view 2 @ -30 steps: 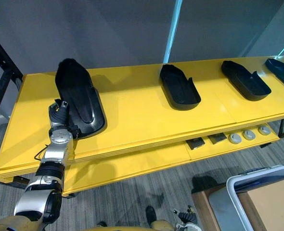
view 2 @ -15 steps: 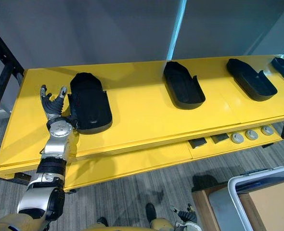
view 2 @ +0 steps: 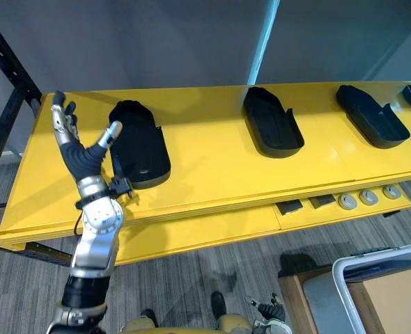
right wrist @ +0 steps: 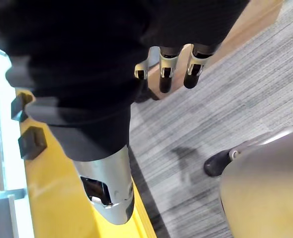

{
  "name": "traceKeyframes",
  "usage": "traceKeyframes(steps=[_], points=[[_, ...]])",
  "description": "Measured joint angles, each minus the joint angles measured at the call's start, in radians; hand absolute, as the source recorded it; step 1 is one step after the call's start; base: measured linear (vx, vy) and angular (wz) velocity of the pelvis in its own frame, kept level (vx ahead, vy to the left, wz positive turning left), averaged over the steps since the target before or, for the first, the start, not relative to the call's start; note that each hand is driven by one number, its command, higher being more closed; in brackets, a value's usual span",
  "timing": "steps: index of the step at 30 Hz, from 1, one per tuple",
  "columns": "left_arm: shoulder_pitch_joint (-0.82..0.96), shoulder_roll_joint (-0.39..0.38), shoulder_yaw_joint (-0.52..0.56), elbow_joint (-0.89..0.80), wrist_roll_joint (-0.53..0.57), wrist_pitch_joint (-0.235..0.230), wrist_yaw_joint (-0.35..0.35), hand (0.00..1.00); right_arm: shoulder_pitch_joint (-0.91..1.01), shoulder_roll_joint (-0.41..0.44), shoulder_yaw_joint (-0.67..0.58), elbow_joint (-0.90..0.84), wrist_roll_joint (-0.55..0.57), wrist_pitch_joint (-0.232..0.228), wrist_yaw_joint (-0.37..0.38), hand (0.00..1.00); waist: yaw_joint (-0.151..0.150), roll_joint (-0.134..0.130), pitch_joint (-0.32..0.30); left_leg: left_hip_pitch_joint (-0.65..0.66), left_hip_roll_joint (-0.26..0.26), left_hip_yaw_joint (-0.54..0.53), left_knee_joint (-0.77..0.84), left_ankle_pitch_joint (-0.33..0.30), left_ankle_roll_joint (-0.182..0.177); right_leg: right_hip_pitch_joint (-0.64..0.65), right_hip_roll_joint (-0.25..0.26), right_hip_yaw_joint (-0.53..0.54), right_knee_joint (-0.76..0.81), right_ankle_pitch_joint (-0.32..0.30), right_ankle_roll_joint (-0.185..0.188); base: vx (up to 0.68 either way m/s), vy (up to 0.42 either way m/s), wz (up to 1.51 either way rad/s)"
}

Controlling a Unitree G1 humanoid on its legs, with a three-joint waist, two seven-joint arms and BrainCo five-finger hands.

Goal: Walk over and take plastic housings, then place them on the shelf

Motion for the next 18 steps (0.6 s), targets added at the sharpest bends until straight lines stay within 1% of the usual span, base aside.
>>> traceKeyframes(steps=[1, 2, 6, 11, 14, 17, 18], points=[[0.037, 0.000, -0.014, -0.003, 0.024, -0.010, -0.021, 1.00, 0.002, -0.001, 0.002, 0.001, -0.007, -0.001, 0.000, 0.00, 0.014, 0.000, 0.000, -0.001, 0.000, -0.002, 0.000, 0.001, 0.001, 0.000, 0.000, -0.003, 0.000, -0.001, 0.000, 0.00, -0.005, 0.10], [0.064, -0.001, -0.028, -0.002, 0.037, -0.013, -0.042, 1.00, 0.002, -0.001, 0.008, 0.002, -0.009, -0.001, 0.001, 0.00, 0.020, 0.000, 0.000, -0.006, -0.001, -0.009, 0.000, 0.002, 0.003, -0.001, -0.001, -0.011, 0.000, -0.002, 0.000, 0.01, -0.008, 0.13], [0.121, -0.002, -0.044, 0.026, 0.038, -0.024, -0.095, 1.00, 0.002, -0.003, 0.030, 0.003, -0.010, 0.000, 0.001, 0.00, 0.022, 0.000, -0.002, -0.015, -0.001, -0.020, 0.003, 0.007, -0.004, -0.001, -0.001, -0.028, -0.001, -0.003, 0.000, 0.03, -0.004, 0.11], [0.129, -0.006, -0.055, 0.132, 0.080, -0.030, -0.175, 1.00, 0.001, -0.007, 0.030, 0.002, -0.020, 0.002, 0.001, 0.00, 0.022, 0.000, -0.005, -0.014, -0.002, -0.024, 0.009, 0.008, -0.004, -0.001, -0.002, -0.040, -0.001, -0.003, 0.000, 0.02, 0.000, 0.03], [0.126, -0.008, -0.062, 0.185, 0.103, -0.030, -0.198, 1.00, 0.001, -0.010, 0.030, 0.003, -0.040, 0.004, 0.000, 0.00, 0.022, 0.001, -0.012, -0.010, -0.003, -0.022, -0.001, 0.012, -0.005, 0.000, -0.003, -0.040, 0.000, -0.003, 0.000, 0.00, 0.000, 0.00], [0.118, -0.008, -0.062, 0.271, 0.114, -0.024, -0.200, 1.00, 0.001, -0.014, 0.031, 0.003, -0.047, 0.006, 0.000, 0.00, 0.018, 0.005, -0.021, 0.014, -0.021, -0.018, -0.044, 0.040, -0.003, 0.002, -0.014, -0.042, 0.000, -0.003, 0.000, -0.01, -0.009, 0.03], [0.118, -0.008, -0.062, 0.309, 0.119, -0.012, -0.200, 1.00, 0.002, -0.017, 0.030, 0.004, -0.049, 0.010, 0.000, 0.00, 0.018, 0.010, -0.027, 0.024, -0.026, -0.016, -0.063, 0.052, -0.003, 0.001, -0.016, -0.040, 0.000, -0.002, 0.000, -0.04, -0.023, -0.01]])
